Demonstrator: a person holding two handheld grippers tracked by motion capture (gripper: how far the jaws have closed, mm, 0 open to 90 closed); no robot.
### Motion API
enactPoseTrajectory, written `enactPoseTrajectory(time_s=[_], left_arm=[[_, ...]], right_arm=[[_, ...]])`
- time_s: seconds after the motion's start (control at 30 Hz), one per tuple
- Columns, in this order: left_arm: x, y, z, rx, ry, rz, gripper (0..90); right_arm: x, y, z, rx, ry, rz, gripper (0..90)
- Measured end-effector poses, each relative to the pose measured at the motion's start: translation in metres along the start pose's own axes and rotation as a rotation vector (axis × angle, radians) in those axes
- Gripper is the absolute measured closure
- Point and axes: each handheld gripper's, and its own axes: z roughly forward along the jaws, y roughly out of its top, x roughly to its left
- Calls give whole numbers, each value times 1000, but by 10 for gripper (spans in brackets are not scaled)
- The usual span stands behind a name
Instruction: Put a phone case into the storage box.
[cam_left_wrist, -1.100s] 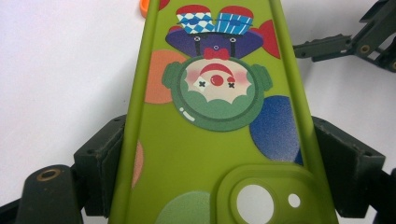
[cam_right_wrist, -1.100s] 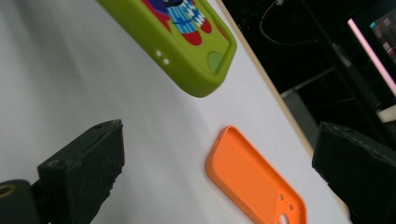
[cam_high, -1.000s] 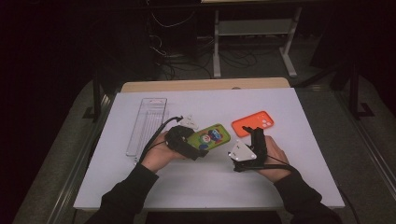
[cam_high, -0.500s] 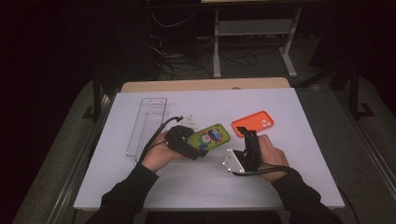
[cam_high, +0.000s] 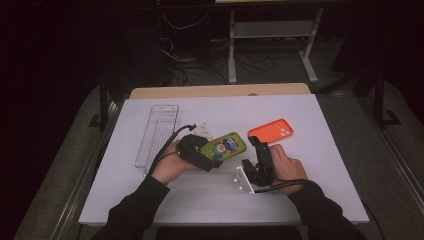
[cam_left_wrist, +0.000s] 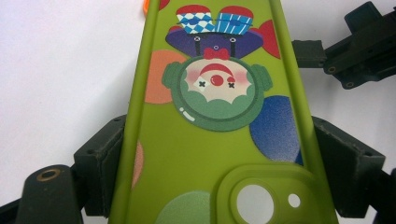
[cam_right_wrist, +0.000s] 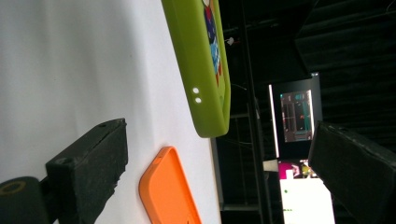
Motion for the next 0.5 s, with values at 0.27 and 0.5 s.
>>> enactPoseTrajectory(time_s=[0.27,0.5], left_arm=[[-1,1,0,2,4,11,158],[-3,1,2,10,-3,13,157]], right_arm=[[3,8,0,-23,-51,-66,118],[10,16,-1,-23,-65,-103,201]])
